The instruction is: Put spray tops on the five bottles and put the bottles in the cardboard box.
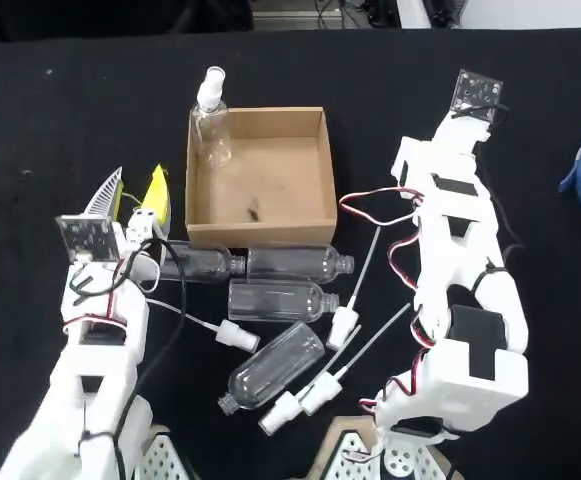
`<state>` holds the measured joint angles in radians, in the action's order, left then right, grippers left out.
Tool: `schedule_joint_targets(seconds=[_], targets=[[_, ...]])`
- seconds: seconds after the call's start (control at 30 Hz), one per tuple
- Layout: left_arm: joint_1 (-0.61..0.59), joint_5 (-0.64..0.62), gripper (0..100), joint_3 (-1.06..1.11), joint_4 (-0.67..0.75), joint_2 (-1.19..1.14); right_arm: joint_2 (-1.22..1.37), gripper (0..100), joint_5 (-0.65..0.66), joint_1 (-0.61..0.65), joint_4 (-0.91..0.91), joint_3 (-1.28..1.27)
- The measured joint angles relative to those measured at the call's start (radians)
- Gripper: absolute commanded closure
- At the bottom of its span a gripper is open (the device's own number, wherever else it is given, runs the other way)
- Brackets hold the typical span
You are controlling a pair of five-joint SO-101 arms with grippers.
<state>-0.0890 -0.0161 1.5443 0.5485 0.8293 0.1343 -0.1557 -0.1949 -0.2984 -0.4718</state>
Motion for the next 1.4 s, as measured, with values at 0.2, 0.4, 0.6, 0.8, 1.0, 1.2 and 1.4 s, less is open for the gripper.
schedule_joint_targets(seconds=[0.2, 0.4, 0.6, 0.8, 1.0, 1.2, 1.4], targets=[[0.0, 0.006, 95, -0.176, -0.624, 0.229, 0.0, 98.6, 0.0, 0.0, 0.0, 0.0], [-0.035, 0.015, 95, -0.247, -1.082, 0.318, 0.0, 98.6, 0.0, 0.0, 0.0, 0.0], [-0.109, 0.026, 97, -0.25, -1.204, 0.405, 0.0, 98.6, 0.0, 0.0, 0.0, 0.0], [-0.11, 0.028, 97, -0.388, -1.386, 0.354, 0.0, 98.6, 0.0, 0.0, 0.0, 0.0], [-0.11, 0.064, 97, -0.612, -1.567, 0.04, 0.0, 98.6, 0.0, 0.0, 0.0, 0.0], [-0.11, 0.066, 97, -0.818, -1.676, -0.222, 0.0, 98.6, 0.0, 0.0, 0.0, 0.0], [-0.098, 0.066, 97, -0.872, -1.679, -0.311, 0.0, 98.6, 0.0, 0.0, 0.0, 0.0]])
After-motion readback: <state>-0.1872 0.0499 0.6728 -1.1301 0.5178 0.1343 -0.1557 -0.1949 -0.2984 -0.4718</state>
